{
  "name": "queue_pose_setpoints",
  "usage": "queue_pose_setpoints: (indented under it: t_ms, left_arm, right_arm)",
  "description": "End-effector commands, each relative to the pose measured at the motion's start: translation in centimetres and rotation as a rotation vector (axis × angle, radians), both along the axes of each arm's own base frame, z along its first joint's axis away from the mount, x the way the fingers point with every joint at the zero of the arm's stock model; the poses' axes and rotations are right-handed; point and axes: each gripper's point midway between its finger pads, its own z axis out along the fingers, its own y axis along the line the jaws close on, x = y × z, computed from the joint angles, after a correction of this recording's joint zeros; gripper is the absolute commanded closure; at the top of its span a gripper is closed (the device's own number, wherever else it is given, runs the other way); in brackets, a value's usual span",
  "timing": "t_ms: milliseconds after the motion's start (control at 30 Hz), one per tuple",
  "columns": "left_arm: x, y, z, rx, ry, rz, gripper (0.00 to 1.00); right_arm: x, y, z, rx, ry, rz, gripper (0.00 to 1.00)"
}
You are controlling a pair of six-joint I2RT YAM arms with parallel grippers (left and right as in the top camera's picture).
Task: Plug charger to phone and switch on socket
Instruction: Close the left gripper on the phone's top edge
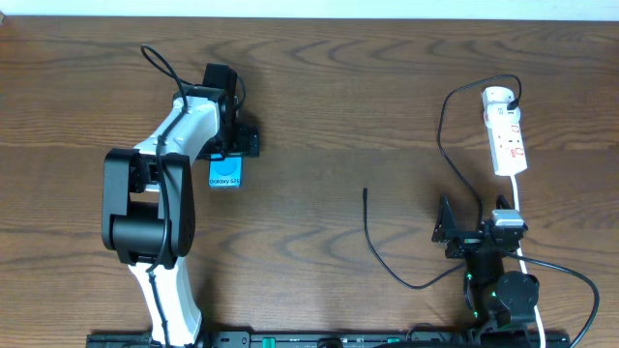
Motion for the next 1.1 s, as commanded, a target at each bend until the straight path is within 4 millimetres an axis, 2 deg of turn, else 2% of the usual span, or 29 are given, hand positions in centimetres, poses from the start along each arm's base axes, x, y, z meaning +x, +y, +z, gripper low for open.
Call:
queue_pose_setpoints:
  t_ms: [0, 1067]
  left_arm:
    - [-0.4, 0.5, -0.7, 0.014, 0.015, 0.015, 0.01]
    - [-1.6, 0.6, -2.3, 0.017, 0.032, 0.003, 0.02]
  right_arm:
    - [0.0, -0.1, 0.0, 0.004, 0.000, -0.009, 0.01]
    - [0.0, -0.1, 0.0, 0.004, 0.000, -0.009, 0.01]
